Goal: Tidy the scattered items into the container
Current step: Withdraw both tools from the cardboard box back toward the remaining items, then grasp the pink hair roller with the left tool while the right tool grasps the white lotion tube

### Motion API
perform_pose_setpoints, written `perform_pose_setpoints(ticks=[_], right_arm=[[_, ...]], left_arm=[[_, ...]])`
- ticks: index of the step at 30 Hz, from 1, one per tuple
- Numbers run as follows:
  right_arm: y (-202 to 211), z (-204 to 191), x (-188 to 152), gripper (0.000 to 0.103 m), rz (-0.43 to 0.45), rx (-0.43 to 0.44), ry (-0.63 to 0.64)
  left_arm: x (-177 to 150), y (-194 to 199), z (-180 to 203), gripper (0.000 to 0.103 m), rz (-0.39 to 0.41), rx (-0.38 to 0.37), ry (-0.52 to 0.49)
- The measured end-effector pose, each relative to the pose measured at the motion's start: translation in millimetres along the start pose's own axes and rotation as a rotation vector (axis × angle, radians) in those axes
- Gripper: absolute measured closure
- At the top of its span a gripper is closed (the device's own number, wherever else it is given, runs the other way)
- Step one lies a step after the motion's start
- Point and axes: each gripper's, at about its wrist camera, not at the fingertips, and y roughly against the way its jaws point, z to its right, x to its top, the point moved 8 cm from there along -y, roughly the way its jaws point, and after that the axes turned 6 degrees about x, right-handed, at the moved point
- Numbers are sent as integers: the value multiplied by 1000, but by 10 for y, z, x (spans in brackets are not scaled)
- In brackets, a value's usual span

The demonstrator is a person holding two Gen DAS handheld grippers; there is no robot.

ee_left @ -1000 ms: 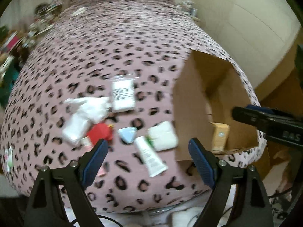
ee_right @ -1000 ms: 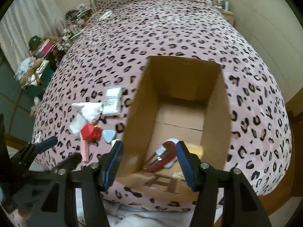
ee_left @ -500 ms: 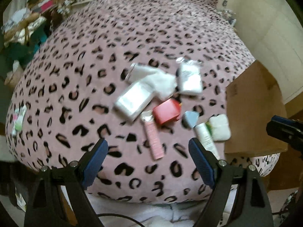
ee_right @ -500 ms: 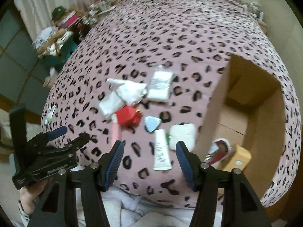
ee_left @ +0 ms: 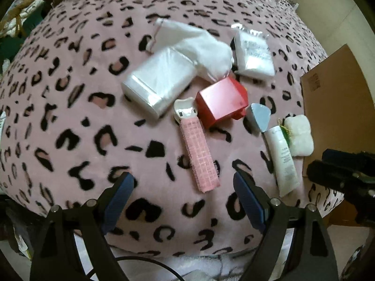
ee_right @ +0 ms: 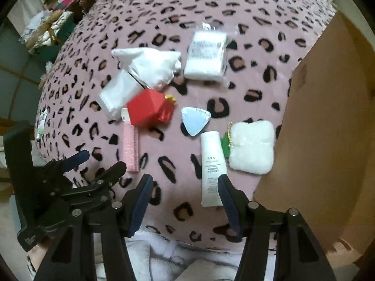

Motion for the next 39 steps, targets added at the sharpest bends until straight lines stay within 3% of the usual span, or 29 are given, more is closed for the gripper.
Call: perform_pose_setpoints(ticks=[13, 23, 26, 33, 39], right_arm=[[-650, 216, 138, 44, -96, -73, -8], [-931, 366, 192, 44, -131, -134, 12], [-916, 349, 193, 44, -126, -143, 19], [-838, 413, 191, 69, -100, -115, -44], [-831, 407, 196, 69, -94, -111, -54]], left_arm=[[169, -483, 62, 15, -22, -30, 5], [225, -671, 129, 17, 9, 21, -24], [234, -647, 104, 25, 19, 9, -2], [230, -569, -44, 52, 12, -78, 78], [248, -582, -131, 64, 9, -107, 111]])
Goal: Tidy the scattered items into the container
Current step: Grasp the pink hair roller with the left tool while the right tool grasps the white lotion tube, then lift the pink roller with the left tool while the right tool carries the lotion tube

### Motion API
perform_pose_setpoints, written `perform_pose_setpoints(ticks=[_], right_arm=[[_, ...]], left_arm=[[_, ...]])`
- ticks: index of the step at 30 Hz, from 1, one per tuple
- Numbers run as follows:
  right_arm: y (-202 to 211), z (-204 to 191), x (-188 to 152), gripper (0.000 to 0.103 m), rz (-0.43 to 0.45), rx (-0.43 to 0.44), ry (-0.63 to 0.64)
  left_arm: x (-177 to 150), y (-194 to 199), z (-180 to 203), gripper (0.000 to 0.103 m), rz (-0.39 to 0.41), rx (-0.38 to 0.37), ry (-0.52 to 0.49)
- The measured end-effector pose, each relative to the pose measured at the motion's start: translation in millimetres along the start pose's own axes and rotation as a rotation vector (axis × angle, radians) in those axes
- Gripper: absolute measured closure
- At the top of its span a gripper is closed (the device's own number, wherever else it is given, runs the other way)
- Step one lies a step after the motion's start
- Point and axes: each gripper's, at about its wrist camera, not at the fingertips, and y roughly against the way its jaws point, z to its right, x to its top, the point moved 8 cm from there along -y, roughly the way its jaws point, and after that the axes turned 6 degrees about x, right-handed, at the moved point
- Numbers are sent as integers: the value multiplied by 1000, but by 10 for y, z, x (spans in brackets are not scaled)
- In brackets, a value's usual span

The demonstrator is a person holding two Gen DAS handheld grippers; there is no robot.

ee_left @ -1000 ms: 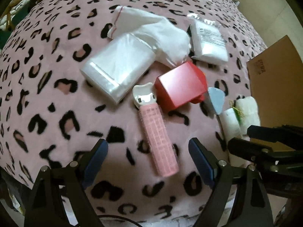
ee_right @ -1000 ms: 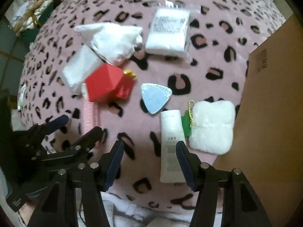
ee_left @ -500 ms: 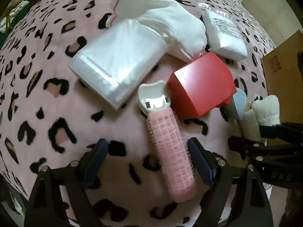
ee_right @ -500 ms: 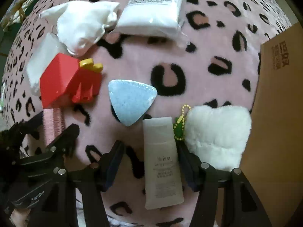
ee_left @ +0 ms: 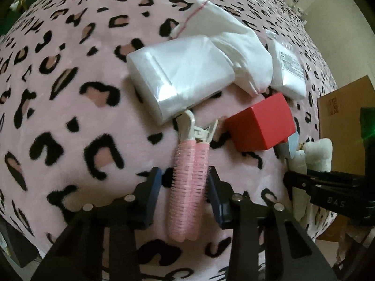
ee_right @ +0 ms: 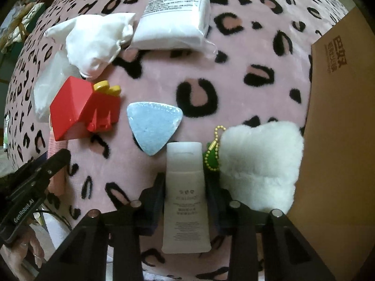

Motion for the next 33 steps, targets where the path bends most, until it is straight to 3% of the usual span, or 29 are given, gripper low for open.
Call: perform_pose_setpoints(ticks=[5, 21, 28, 31, 33], right_arm=[[30, -29, 1, 69, 11, 4, -9], [214, -445, -51, 69, 55, 113, 22], [174, -532, 13, 69, 35, 78, 58], [80, -517, -8, 69, 5, 64, 58], [44, -521, 10, 69, -4, 55, 67]], left_arm=[[-42, 76, -105, 68, -3, -22, 21], [-207, 561, -448, 68, 45, 31, 40], [-215, 534, -444, 68, 45, 13, 31], [-149, 447, -294, 60, 44, 0, -25], [-127, 320, -208, 49, 15, -9, -51]])
